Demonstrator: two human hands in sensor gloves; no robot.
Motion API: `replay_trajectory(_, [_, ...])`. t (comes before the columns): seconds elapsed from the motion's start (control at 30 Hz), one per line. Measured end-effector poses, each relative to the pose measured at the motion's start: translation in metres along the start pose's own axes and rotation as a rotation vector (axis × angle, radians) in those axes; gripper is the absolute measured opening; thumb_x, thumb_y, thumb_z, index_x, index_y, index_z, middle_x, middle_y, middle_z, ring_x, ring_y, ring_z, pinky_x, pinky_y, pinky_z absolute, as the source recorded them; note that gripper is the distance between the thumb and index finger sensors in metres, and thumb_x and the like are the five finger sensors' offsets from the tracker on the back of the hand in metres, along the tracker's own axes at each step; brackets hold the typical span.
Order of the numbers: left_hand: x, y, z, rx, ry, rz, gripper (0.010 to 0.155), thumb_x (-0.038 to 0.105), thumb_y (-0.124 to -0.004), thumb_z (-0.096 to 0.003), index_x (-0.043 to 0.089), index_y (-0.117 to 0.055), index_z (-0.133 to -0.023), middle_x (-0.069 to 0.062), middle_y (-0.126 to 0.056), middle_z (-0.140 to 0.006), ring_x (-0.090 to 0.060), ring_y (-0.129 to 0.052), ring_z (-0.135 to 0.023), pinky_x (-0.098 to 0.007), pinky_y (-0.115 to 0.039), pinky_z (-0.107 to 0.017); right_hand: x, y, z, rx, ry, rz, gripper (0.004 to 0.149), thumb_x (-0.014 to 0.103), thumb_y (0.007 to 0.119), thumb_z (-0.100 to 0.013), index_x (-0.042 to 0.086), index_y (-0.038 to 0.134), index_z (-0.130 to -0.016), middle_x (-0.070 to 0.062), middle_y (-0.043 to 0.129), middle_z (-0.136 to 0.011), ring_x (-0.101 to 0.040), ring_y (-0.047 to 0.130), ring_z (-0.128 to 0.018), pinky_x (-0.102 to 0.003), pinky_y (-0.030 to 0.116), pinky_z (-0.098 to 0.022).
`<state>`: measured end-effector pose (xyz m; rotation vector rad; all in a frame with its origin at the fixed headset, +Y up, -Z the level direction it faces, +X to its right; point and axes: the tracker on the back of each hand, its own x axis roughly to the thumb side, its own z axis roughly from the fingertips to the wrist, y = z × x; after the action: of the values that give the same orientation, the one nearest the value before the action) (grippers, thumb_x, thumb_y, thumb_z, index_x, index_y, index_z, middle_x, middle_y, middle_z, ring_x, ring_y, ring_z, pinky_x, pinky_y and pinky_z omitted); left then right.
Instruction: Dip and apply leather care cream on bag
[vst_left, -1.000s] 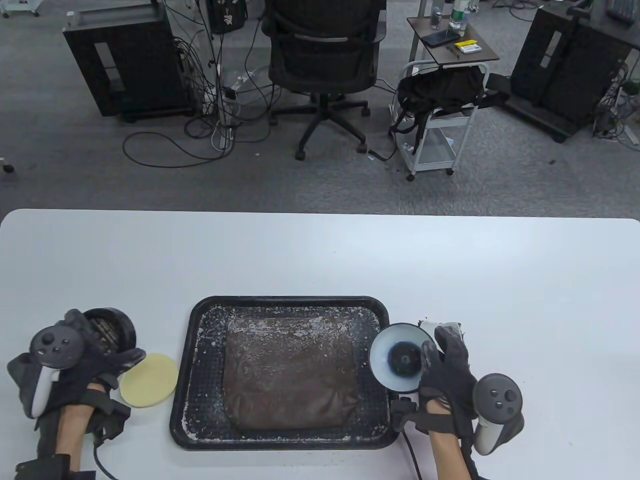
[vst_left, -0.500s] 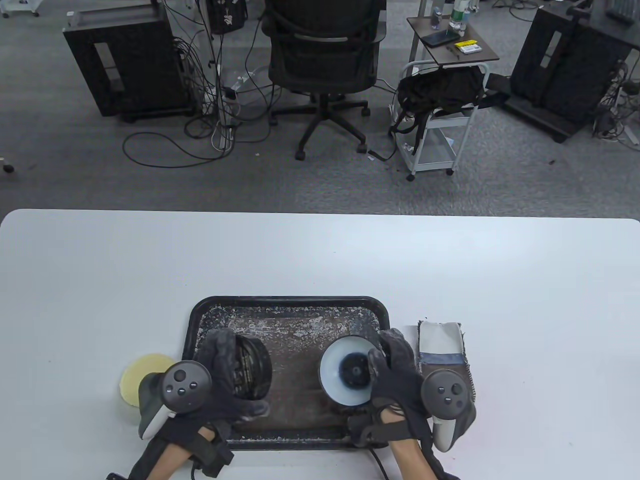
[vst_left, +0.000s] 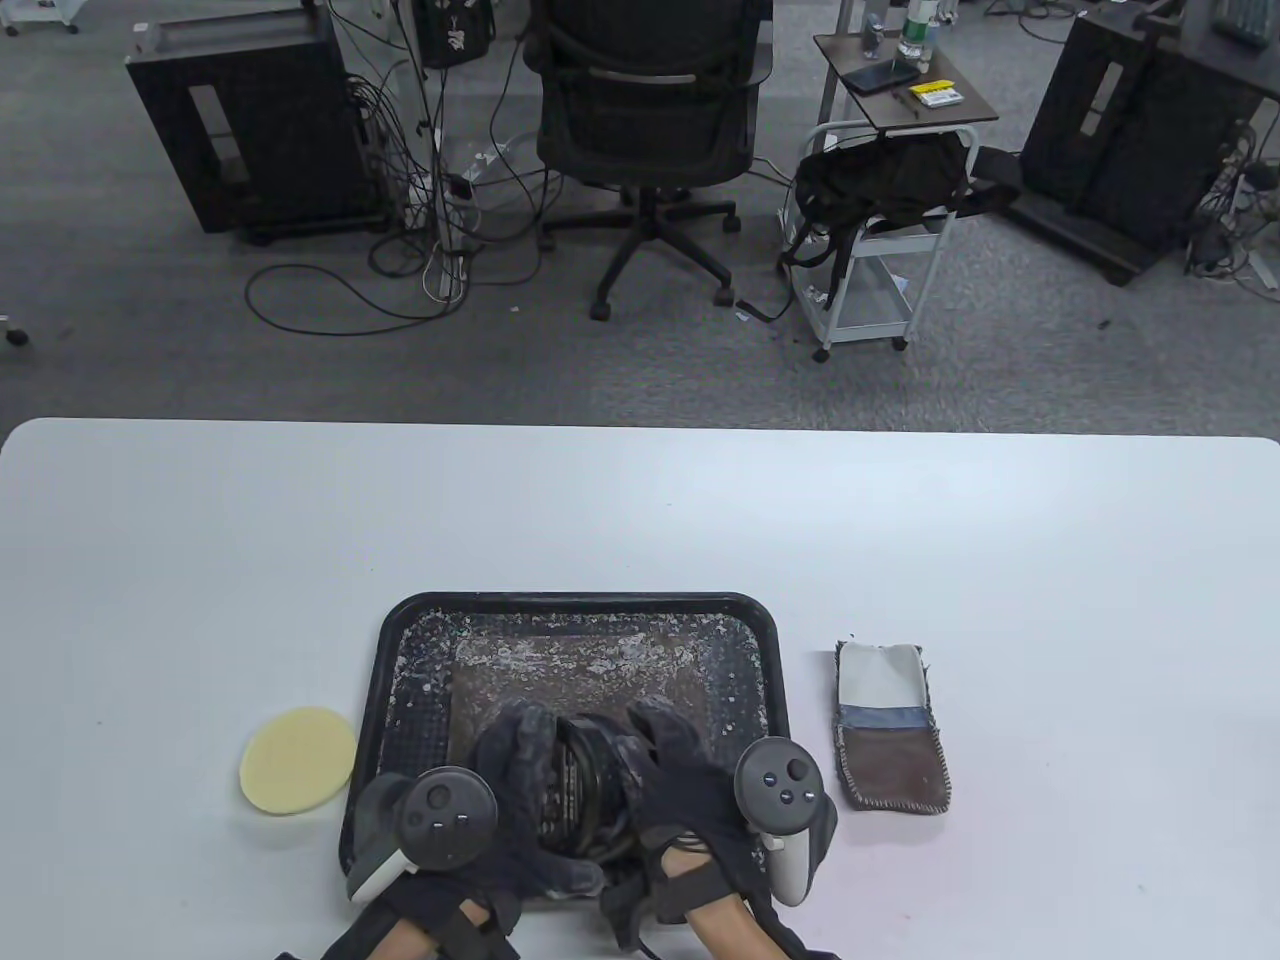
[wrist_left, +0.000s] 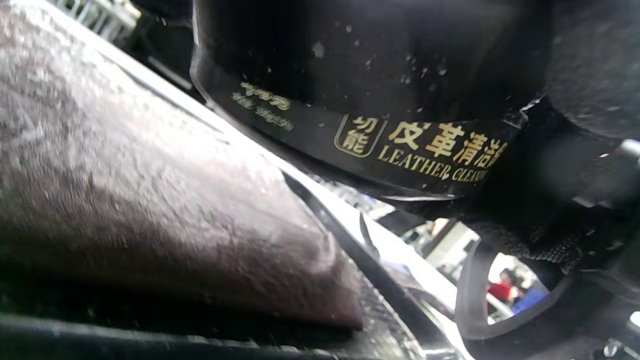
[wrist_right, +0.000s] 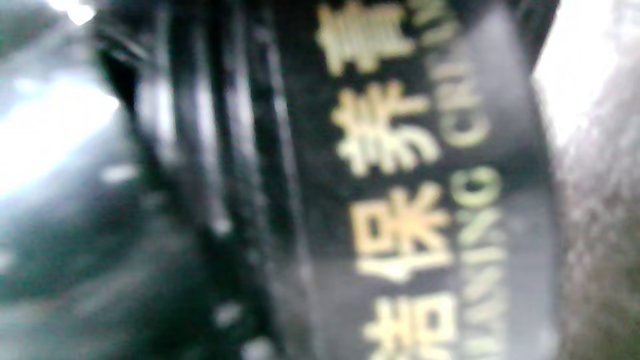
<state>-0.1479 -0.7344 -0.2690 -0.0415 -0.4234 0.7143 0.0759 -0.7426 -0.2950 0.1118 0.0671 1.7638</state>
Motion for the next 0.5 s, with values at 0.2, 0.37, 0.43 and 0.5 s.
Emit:
replay_trajectory(0.2, [-0.023, -0.004, -0.005, -0.061, 0.081, 0.240, 0.126, 0.077, -0.089, -0.0150, 0.027, -0.012, -0.100, -0.012, -0.016, -0.110, -0.041, -0.037, -0.105, -0.053, -0.067, -0.070, -0.008, 0.000, 0.000, 0.135, 0.060, -0.214, 0.069, 0.042, 0.067, -0.051, -0.002, 0.058, -0.103, -0.042, 0.047, -0.098, -0.062, 0.076, -0.069, -0.056, 0.085, -0.043])
replay_trajectory(0.37, [-0.040, 0.001, -0.006, -0.054, 0.097, 0.552, 0.125, 0.078, -0.089, -0.0161, 0.027, -0.012, -0.100, -0.012, -0.015, -0.110, -0.042, -0.038, -0.105, -0.053, -0.068, -0.070, -0.004, 0.004, -0.001, 0.234, -0.066, -0.309, 0.081, 0.054, 0.074, -0.049, 0.007, 0.047, -0.109, -0.032, 0.038, -0.107, -0.059, 0.068, -0.076, -0.048, 0.082, -0.050])
replay_trajectory(0.43, [-0.045, 0.003, -0.005, -0.046, 0.090, 0.656, 0.125, 0.079, -0.088, -0.0166, 0.027, -0.011, -0.100, -0.012, -0.015, -0.110, -0.042, -0.038, -0.105, -0.052, -0.068, -0.070, 0.000, 0.007, -0.003, 0.279, -0.137, -0.274, 0.086, 0.054, 0.079, -0.047, 0.010, 0.040, -0.110, -0.029, 0.033, -0.109, -0.056, 0.065, -0.079, -0.045, 0.081, -0.052])
replay_trajectory(0.5, [-0.048, 0.002, -0.003, -0.057, 0.078, 0.773, 0.125, 0.079, -0.088, -0.0171, 0.027, -0.010, -0.100, -0.012, -0.014, -0.110, -0.042, -0.038, -0.105, -0.052, -0.067, -0.070, 0.003, 0.010, -0.003, 0.318, -0.190, -0.201, 0.091, 0.052, 0.083, -0.044, 0.013, 0.033, -0.110, -0.024, 0.028, -0.110, -0.049, 0.062, -0.082, -0.041, 0.080, -0.055])
